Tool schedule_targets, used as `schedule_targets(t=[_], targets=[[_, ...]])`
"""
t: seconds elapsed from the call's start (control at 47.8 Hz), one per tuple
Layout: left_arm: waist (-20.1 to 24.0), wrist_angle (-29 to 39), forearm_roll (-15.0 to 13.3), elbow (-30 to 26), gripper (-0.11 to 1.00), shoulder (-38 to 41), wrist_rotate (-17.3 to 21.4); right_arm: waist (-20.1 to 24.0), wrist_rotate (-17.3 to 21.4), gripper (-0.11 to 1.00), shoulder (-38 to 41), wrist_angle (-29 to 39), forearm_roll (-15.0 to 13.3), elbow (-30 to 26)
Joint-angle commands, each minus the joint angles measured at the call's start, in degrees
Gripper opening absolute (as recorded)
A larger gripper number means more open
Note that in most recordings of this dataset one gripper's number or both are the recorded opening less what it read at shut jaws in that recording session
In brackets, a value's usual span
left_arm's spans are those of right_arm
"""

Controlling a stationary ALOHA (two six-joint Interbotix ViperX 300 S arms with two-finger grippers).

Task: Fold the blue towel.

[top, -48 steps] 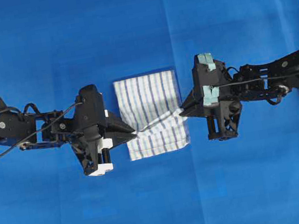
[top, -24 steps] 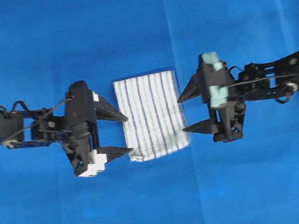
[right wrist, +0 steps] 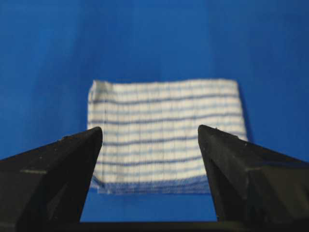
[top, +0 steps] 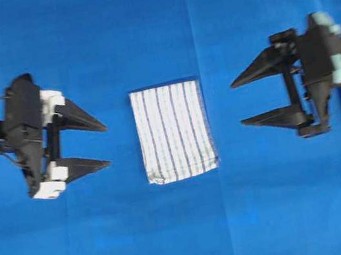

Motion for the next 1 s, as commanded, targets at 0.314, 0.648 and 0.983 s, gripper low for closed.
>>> schedule_targets(t=[0.314, 0.648, 0.983], targets=[[1.14, -0.79, 0.26, 9.23, 0.74, -17.31, 4.39, -5.54, -0.97, 0.82, -15.12, 8.26, -4.22, 4.39], [1.14, -0.7, 0.26, 17.67, 0.74, -30.15, 6.86, -6.24, -0.97, 0.82, -25.93, 7.47, -5.36, 13.01], [1.14, -0.79, 0.26, 23.38, 0.73, -35.51, 6.86, -6.24, -0.62, 0.82, -24.52, 1.05, -4.48, 16.88]])
